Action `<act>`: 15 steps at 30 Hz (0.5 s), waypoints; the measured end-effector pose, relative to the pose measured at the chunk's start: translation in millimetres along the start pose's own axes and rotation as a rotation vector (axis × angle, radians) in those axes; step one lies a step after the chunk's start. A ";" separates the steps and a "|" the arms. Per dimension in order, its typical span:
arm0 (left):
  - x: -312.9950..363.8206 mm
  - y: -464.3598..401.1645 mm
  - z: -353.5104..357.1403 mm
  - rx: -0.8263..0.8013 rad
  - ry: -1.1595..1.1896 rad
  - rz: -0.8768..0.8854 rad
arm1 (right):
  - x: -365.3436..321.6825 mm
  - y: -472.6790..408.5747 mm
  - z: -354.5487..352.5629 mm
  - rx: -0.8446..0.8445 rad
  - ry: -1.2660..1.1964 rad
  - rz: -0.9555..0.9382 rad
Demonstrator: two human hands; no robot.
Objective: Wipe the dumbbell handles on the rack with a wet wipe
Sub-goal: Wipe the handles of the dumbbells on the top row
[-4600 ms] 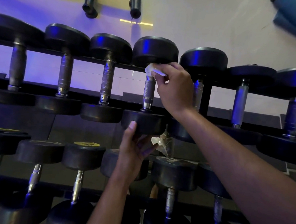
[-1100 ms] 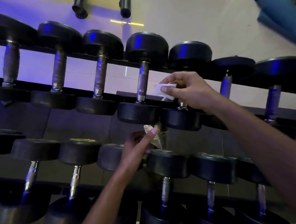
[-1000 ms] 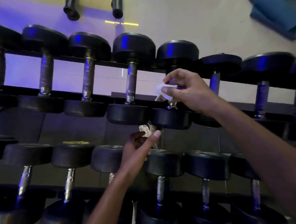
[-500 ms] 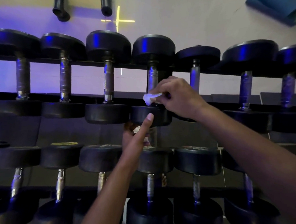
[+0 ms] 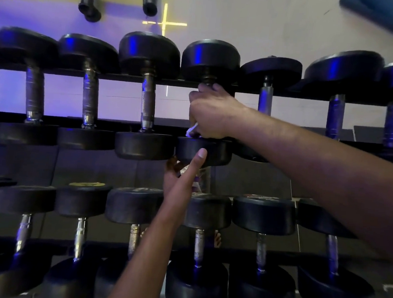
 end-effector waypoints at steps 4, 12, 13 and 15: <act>1.6 0.0 0.4 -0.003 -0.003 -0.007 | 11.7 39.0 7.3 0.110 -0.291 0.089; -1.0 -1.1 2.0 -0.016 -0.008 0.005 | 43.2 61.7 58.7 0.144 -0.678 0.406; -0.9 -1.2 2.7 -0.016 -0.001 0.007 | 46.0 61.6 61.3 0.160 -0.737 0.414; -1.6 -2.0 4.3 -0.017 0.007 0.009 | 47.2 62.3 63.4 0.198 -0.835 0.420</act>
Point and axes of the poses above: each hand's wrist, its own y-axis away from the middle knuckle, its own z-axis out of the palm, x = y × z, the point moved 5 cm from there along -y, towards the middle knuckle, and after that the axes turned 14 degrees about -z, right-handed, at the moved point
